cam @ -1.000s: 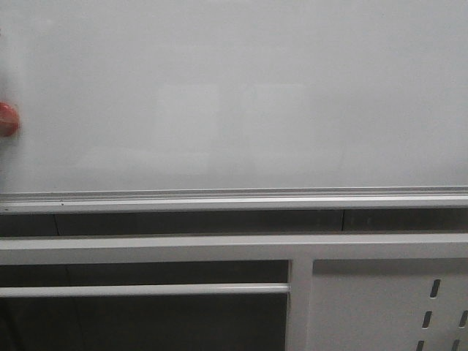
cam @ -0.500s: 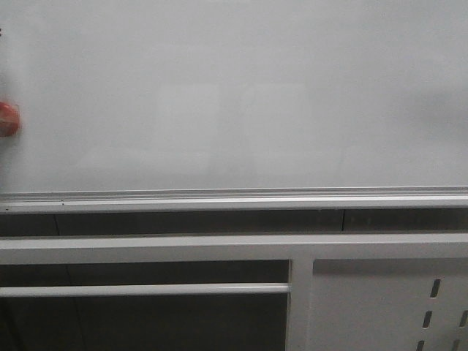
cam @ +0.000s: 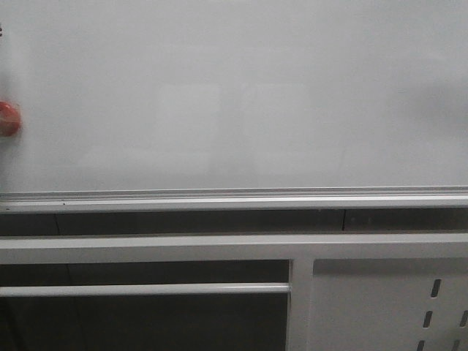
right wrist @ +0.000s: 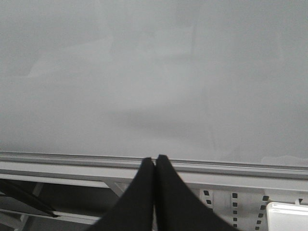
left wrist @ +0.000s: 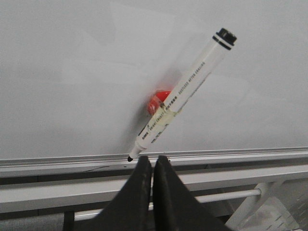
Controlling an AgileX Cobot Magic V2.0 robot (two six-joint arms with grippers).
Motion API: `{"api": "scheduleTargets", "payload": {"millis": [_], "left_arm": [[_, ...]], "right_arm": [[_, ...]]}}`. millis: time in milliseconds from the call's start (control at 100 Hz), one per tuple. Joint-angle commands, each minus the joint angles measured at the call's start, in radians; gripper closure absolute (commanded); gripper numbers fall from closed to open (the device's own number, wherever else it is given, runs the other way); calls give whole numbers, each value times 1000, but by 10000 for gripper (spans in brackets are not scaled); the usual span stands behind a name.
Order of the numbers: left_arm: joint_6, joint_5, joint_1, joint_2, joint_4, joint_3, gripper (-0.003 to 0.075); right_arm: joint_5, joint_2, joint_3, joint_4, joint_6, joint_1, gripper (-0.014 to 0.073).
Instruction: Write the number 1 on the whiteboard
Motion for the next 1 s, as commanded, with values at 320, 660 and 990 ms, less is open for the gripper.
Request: {"api": "scheduleTargets", "payload": {"millis": [320,660,990], "left_arm": [[-4,-331,-225,178,153,24,738],[52,-503,-232,346,158,24,736],[52,-596,-232,434,166,24,402]], "right_arm": [[-109,8,-36,-14,-17,2,645],[-109,8,-36,-14,-17,2,645],[-109,8,-36,-14,-23,2,645]]}}
